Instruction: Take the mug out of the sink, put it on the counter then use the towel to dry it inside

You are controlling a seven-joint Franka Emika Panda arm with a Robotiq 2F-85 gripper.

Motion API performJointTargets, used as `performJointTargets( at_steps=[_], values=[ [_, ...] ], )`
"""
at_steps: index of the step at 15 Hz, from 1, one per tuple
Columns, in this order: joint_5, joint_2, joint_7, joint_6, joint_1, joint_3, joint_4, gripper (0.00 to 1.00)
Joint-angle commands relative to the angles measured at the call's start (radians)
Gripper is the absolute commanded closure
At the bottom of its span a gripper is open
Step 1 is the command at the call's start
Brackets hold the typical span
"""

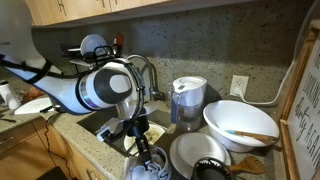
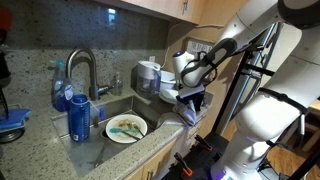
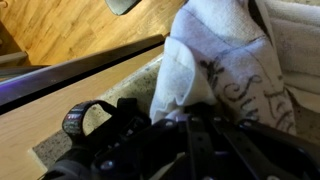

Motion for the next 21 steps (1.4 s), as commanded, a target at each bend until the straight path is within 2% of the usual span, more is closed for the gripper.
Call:
performJointTargets(
  at_steps=[1, 8, 21],
  values=[
    [-0.052, 0.008, 0.04, 0.062, -0.005, -0.015, -0.052, 0.99],
    [-0.053, 0.024, 0.018, 0.078, -0.008, -0.033, -0.036, 0.99],
    [-0.087, 0.096, -0.032, 0.092, -0.042, -0.117, 0.081, 0.99]
  ],
)
